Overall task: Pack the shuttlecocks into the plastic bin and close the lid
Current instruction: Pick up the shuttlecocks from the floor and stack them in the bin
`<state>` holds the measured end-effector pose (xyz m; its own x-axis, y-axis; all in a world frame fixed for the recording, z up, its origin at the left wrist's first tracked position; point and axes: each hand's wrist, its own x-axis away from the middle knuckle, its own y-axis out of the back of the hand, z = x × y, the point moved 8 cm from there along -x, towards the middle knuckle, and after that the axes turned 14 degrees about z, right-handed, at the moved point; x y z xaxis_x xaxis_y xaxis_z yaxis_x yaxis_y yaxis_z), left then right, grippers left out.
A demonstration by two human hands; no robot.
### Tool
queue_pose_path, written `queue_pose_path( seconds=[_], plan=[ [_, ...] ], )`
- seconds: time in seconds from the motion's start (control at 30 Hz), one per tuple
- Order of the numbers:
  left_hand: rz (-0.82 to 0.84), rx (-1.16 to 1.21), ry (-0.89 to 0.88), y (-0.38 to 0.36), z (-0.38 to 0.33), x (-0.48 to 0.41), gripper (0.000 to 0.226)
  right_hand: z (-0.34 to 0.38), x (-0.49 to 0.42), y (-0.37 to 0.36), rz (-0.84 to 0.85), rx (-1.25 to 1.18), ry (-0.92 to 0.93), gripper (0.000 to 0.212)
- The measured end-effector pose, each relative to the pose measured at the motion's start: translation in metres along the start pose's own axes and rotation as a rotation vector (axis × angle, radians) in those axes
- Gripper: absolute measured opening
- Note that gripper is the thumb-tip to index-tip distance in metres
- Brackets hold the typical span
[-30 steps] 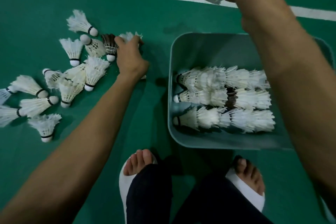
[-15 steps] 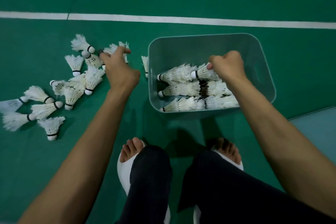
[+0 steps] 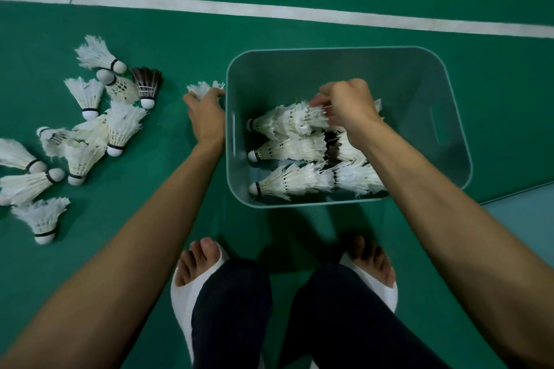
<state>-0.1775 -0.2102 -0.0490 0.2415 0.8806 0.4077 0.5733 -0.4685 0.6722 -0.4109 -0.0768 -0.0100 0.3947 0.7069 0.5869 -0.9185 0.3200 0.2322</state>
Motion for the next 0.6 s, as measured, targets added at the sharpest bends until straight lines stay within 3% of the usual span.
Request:
queue_pose_path(
  seconds=[0.03,0.1,0.2,0.27,0.43,0.53,0.6],
  plan=[
    [0.024,-0.086,0.005,-0.003,-0.003,-0.004,0.009,0.002,-0.004,0.000,0.002,-0.035,-0.007,0.019],
    [0.033,-0.167,0.009,-0.004,-0.011,-0.011,0.023,0.007,-0.009,0.001,0.019,-0.136,-0.024,0.015],
    [0.013,-0.200,-0.055,-0.007,-0.011,-0.024,0.011,0.010,-0.008,0.001,0.030,-0.253,-0.052,0.010],
    [0.051,-0.196,-0.068,-0.011,-0.006,-0.032,0.033,0.008,-0.007,-0.001,0.009,-0.261,-0.050,0.006],
    [0.190,-0.066,-0.021,-0.016,-0.004,-0.029,0.035,0.013,-0.005,-0.006,-0.015,0.010,-0.003,0.032],
    [0.221,-0.080,-0.078,-0.017,-0.012,-0.026,0.014,0.016,0.000,-0.015,0.100,0.135,0.036,0.019],
    [0.217,-0.026,-0.092,-0.015,-0.016,-0.026,0.023,0.018,0.004,-0.017,0.119,0.149,0.070,0.024]
  ],
)
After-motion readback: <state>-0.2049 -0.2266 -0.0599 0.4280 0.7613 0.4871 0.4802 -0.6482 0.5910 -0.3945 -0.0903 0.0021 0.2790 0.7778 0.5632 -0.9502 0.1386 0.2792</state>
